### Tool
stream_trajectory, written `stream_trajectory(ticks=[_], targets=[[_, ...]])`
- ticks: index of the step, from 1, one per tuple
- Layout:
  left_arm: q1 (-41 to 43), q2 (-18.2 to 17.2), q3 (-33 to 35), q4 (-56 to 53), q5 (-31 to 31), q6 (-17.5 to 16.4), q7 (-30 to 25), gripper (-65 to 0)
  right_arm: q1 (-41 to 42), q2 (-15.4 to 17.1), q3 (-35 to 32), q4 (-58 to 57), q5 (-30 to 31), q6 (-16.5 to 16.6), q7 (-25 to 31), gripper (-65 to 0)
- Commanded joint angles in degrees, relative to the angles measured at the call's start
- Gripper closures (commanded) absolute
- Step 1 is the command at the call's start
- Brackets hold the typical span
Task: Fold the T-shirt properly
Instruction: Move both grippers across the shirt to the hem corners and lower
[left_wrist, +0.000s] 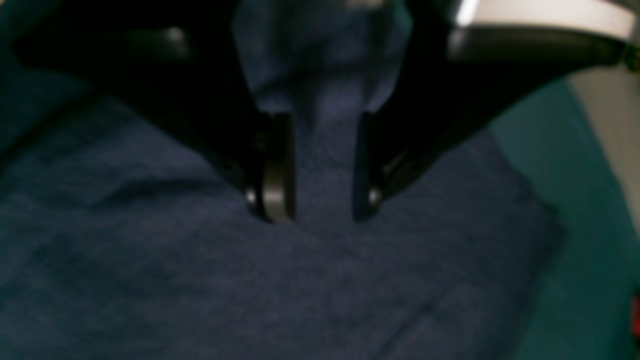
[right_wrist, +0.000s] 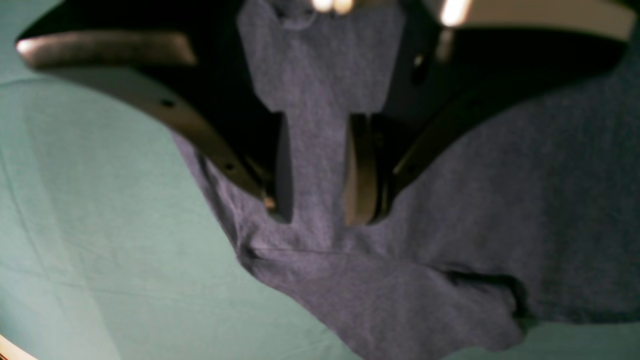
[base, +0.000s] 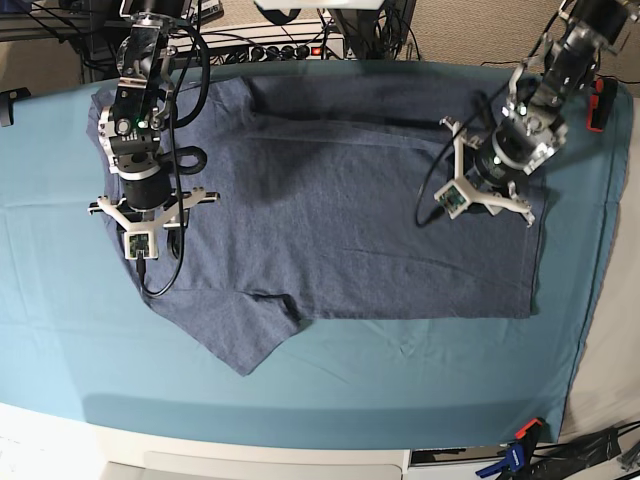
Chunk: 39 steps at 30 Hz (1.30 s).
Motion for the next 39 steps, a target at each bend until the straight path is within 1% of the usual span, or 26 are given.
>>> stream_trajectory(ticks=[1,4,8,22,30,32,34,37,39], targets=[[-1.5,0.0,-0.5,-0.7,-0.1,0.4,-1.0,-21.3,0.8,0.3,0.1,1.0,0.2,0.0,1.5,-18.8],[-3.6,1.7,-0.5,-4.2,-0.6,0.1,-0.9,-21.3,0.8,0.3,0.1,1.0,0.2,0.0,1.5,-18.8],[-4.5,2.7,-0.5,-5.2,-1.0,0.0,-1.0,-21.3,0.8,0.3,0.1,1.0,0.2,-0.1,1.5,-18.8],[-4.5,2.8,-0.5,-5.2,-1.0,0.0,-0.8,-21.3,0.6,0.3,0.1,1.0,0.2,0.0,0.0,-18.8],[-4.7,2.9,-0.5,-5.2,-1.0,0.0,-1.6,-21.3,0.7,0.3,0.1,1.0,0.2,0.0,0.4,-18.9],[-5.6,3.8,-0.5,-5.3,-1.0,0.0,-1.4,-21.3,1.6,0.4,0.1,0.8,0.2,0.0,0.4,-18.9],[-7.4,5.5,-0.5,-6.2,-1.4,0.0,-1.4,-21.3,3.7,0.3,0.1,-0.7,0.2,0.0,0.2,-18.8],[-10.7,8.4,-0.5,-9.0,-3.3,-0.5,-1.3,-21.3,7.2,0.3,0.1,-5.2,0.2,0.0,0.1,-18.8],[-12.9,10.0,-0.5,-11.3,-4.3,-1.5,-1.4,-21.3,9.5,0.3,0.1,-9.0,0.2,0.0,0.2,-18.8]])
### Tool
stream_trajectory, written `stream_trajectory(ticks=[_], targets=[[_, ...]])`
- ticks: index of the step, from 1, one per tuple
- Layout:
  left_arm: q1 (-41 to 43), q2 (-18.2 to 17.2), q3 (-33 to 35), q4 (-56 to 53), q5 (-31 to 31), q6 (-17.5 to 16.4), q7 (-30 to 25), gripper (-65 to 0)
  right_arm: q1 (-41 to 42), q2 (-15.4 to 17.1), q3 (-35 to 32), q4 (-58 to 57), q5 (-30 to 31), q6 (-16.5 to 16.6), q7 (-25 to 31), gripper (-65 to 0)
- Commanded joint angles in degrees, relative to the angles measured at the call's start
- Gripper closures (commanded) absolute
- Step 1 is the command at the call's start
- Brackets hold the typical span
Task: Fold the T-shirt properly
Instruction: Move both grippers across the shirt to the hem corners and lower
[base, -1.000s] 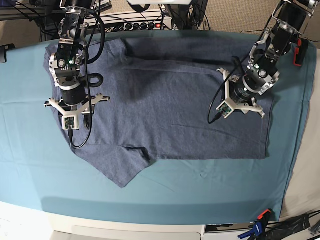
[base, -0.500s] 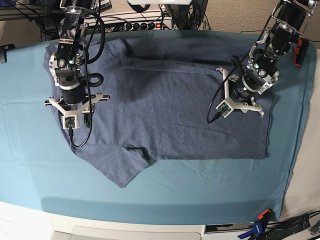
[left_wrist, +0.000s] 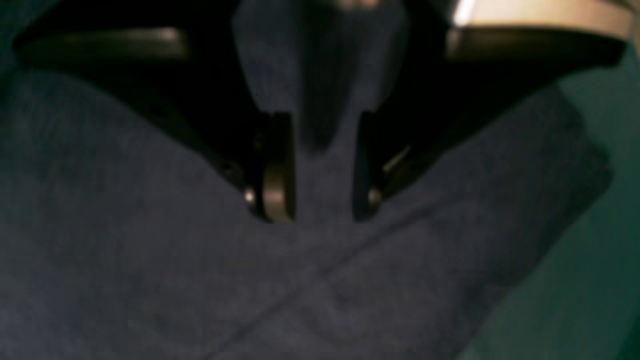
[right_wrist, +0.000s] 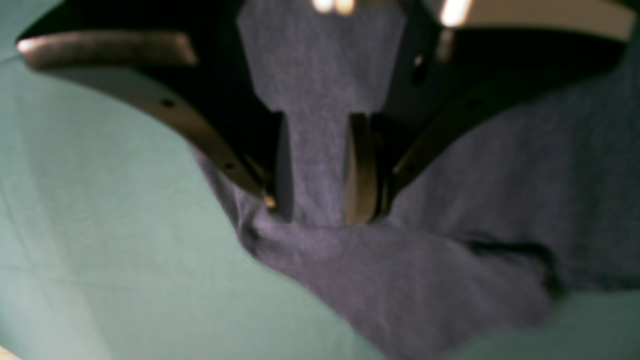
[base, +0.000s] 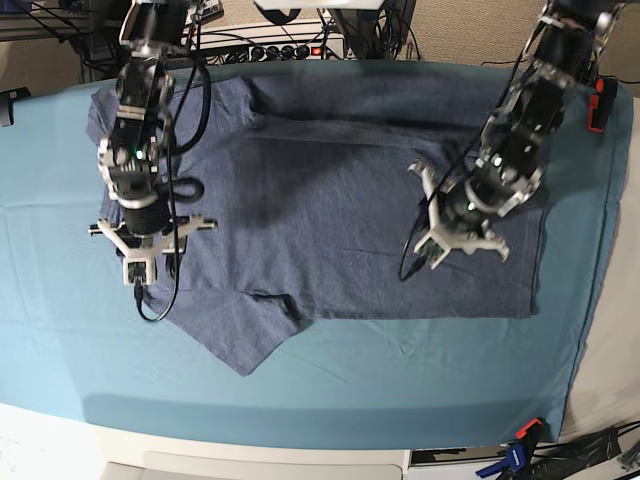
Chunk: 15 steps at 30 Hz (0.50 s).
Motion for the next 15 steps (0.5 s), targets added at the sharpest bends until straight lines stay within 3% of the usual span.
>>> stream_trajectory(ticks=[1,5,9,15], targets=[[-2.1,0.2,-0.5,-0.4,-0.5,0.3,-1.2,-21.3,2.0,0.3,0.1,-1.0,0.3,0.0,1.4,-18.8],[-6.8,2.4,-0.5,-5.7,-1.8,0.3,-1.2,-21.3,6.8,0.3,0.1,-8.7,0.3,0.2,1.5,-18.8],[-12.3,3.8,-1.2,-12.4,-2.4,0.3,-1.0,-21.3,11.3,0.3,-0.5,-13.0,0.3,2.6,1.0,-18.9],[-18.6,4.1,-10.6,-22.1,-7.0,-1.7,0.8,-21.4,13.9,0.3,-5.4,-13.1,0.2,2.7,0.1,-18.9]])
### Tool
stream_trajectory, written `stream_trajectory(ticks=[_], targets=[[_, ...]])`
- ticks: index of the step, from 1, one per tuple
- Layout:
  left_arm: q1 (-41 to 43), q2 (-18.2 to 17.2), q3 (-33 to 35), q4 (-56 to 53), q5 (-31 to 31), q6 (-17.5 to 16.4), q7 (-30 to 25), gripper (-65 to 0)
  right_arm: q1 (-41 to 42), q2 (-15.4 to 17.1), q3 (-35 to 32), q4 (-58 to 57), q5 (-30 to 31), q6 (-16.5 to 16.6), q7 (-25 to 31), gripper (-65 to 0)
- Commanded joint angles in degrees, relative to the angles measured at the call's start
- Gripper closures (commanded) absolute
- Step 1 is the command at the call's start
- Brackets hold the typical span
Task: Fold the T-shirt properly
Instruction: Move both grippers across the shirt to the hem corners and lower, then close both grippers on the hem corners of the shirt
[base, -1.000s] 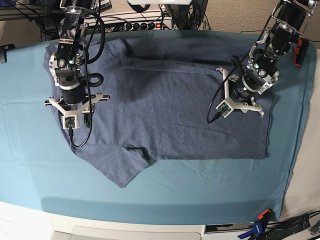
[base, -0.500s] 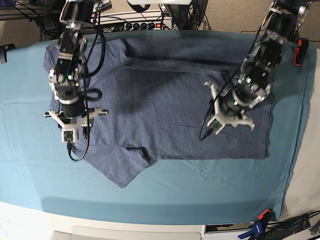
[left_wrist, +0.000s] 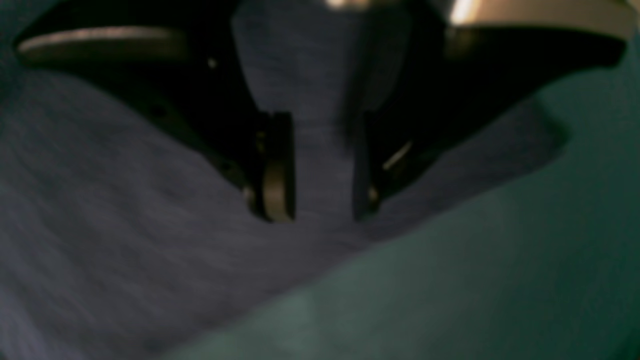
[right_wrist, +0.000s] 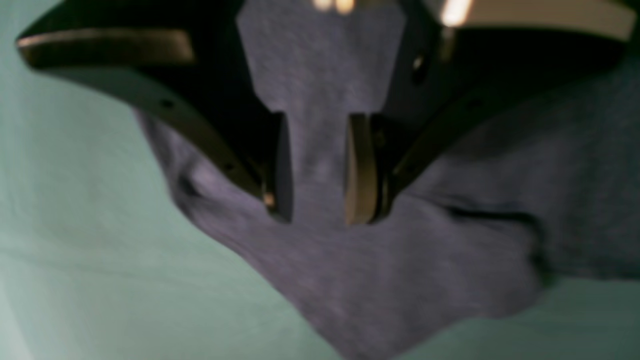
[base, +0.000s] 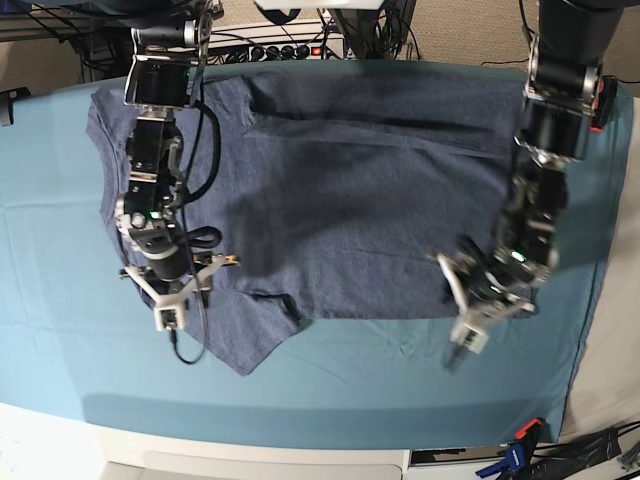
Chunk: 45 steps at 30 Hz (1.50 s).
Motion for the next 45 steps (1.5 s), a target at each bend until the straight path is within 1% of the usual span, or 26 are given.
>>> stream_trajectory(ticks=[1,5,8,10,11,15,19,25,36,40,45], targets=[[-2.4,-0.9,-2.8,-0.9,-1.8,-0.6,-0.6,-21.4,1.5,0.3,-0.7,1.0,0.1,-0.1,1.3,-18.9],[-4.7,-2.4,-12.4,-7.4,-9.8,-4.9,2.0,-21.4,1.7,0.3,-4.0,1.0,-3.1,-0.3,1.3,-18.9],[-5.0,-4.2,-17.3,-9.7,-15.9,-6.9,4.2,-21.4,1.7,0.3,-5.2,1.0,-3.5,-0.3,1.4,-18.9],[-4.9,-5.4,-19.2,-10.7,-17.8,-6.9,5.1,-21.4,1.7,0.3,-5.2,1.0,-3.5,-0.3,1.4,-18.9],[-4.9,-6.0,-19.8,-11.1,-18.5,-7.6,5.4,-21.4,1.7,0.3,-5.2,1.0,-3.6,-0.3,1.4,-18.9],[-4.9,-8.0,-20.2,-12.0,-20.9,-7.9,6.4,-21.4,1.7,0.3,-5.2,1.0,-3.7,-0.3,1.3,-18.9],[-5.2,-8.5,-20.2,-15.4,-20.8,-7.6,6.0,-21.4,1.6,0.3,-5.2,1.0,-3.7,-0.3,1.3,-18.9],[-5.5,-8.5,-20.2,-22.2,-20.8,-7.8,3.1,-21.4,1.6,0.4,-5.2,1.0,-3.7,-0.3,1.3,-18.9],[-6.7,-8.5,-20.2,-22.4,-20.5,-7.9,3.1,-21.3,1.6,0.4,-5.2,1.0,-3.8,-0.2,1.1,-18.9],[-6.9,-8.6,-20.2,-22.4,-19.0,-7.9,3.1,-21.4,1.5,0.7,-5.2,1.0,-4.2,-0.2,1.0,-18.9],[-6.9,-8.6,-20.2,-22.4,-19.0,-7.9,2.6,-21.4,1.5,0.8,-5.2,1.0,-4.2,-0.3,1.0,-18.9]])
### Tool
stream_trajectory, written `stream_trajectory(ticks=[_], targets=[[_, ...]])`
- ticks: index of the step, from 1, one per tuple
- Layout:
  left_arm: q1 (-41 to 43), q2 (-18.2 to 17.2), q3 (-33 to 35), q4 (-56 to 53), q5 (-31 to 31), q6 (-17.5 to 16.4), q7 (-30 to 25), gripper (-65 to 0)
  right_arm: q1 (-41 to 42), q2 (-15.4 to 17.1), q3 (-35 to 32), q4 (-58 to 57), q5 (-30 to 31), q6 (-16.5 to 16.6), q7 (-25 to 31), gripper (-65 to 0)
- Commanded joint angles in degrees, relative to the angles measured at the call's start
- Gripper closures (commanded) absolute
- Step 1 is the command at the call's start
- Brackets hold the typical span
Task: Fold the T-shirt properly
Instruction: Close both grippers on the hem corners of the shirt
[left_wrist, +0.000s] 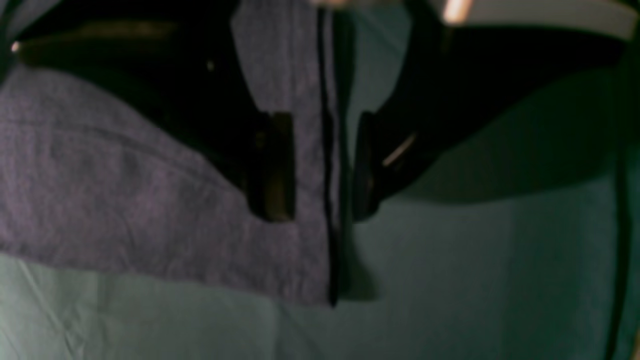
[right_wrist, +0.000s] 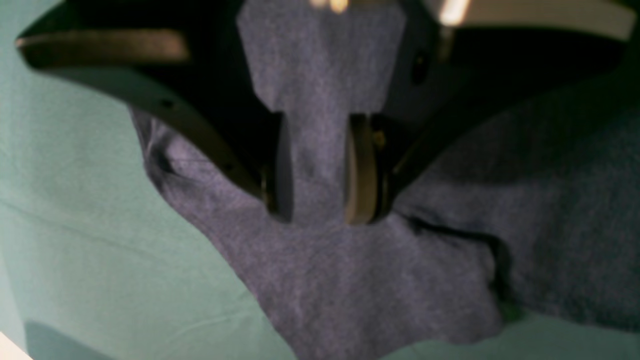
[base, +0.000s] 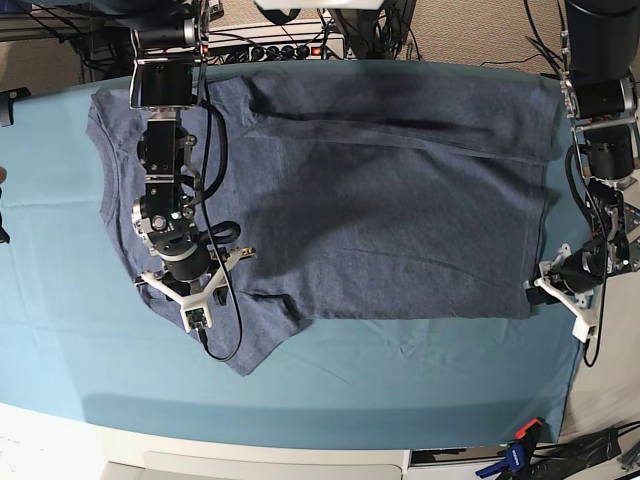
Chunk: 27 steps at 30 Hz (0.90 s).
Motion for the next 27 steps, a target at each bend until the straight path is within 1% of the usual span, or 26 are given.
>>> stream_trajectory(ticks=[1,4,6,27], targets=[[-1.9,-1.1,-0.3,0.9,-0.1,-0.4,-1.3,-21.4,1.4,0.3,0.1,1.0,0.3,-0.3,1.3,-18.9],[-1.8,-1.1,-0.3,0.9,2.0,0.2,-2.1,-21.4,1.4,0.3,0.1,1.0,0.3,-0.3,1.2,-18.9],[-1.8,-1.1,-0.3,0.9,2.0,0.7,-1.9,-21.4,1.4,0.3,0.1,1.0,0.3,-0.3,1.2,-18.9],[-1.8,-1.1,-0.3,0.9,1.9,0.7,-1.9,-21.3,1.4,0.3,0.1,1.0,0.3,-0.3,1.2,-18.9]])
